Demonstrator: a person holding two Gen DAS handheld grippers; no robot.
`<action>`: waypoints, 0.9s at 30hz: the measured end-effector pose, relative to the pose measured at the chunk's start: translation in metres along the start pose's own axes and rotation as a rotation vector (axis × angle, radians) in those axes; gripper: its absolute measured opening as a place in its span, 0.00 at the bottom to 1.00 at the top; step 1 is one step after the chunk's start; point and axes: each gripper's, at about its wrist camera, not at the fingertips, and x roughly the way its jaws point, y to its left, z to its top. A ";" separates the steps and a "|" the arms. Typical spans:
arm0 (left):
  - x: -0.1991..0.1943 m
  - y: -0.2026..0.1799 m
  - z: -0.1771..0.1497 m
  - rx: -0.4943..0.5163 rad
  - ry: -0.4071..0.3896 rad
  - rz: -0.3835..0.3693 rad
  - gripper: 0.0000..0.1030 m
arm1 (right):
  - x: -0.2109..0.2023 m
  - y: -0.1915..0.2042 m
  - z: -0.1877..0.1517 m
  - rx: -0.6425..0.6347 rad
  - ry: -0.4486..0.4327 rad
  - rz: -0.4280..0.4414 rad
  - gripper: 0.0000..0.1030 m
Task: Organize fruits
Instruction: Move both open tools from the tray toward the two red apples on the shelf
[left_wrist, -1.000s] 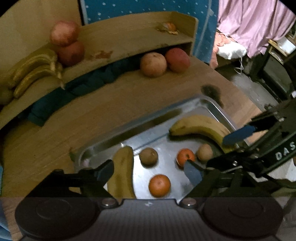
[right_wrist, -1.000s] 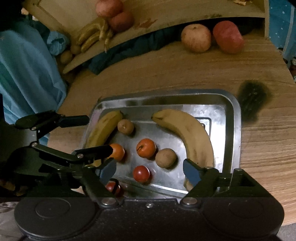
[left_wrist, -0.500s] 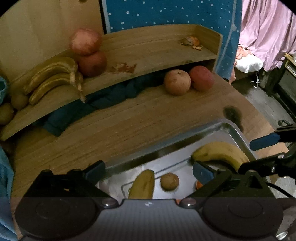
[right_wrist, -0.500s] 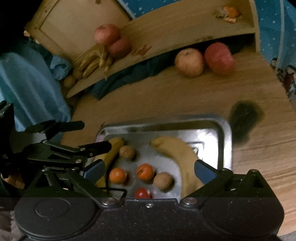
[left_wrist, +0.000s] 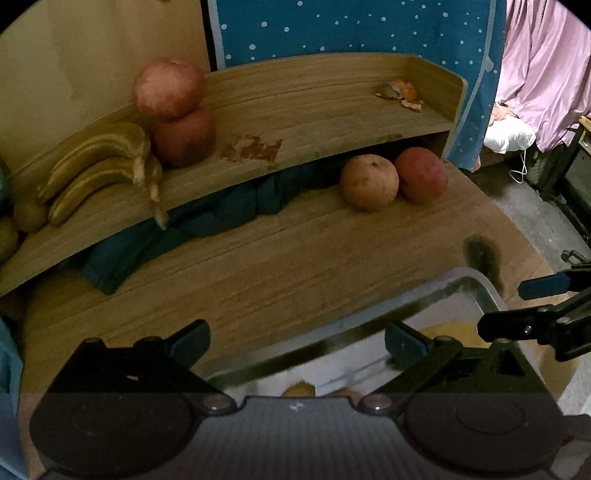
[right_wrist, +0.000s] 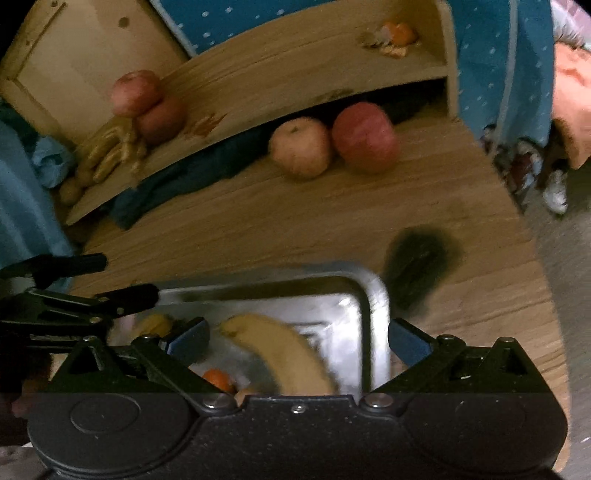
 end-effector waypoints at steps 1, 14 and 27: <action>0.003 0.000 0.003 -0.001 -0.001 -0.001 1.00 | 0.001 0.000 0.001 -0.009 -0.011 -0.023 0.99; 0.044 -0.007 0.062 0.011 -0.012 -0.024 1.00 | 0.028 -0.005 0.036 -0.245 -0.120 -0.246 0.99; 0.095 -0.018 0.104 0.011 0.040 -0.084 1.00 | 0.061 -0.006 0.081 -0.461 -0.175 -0.265 0.99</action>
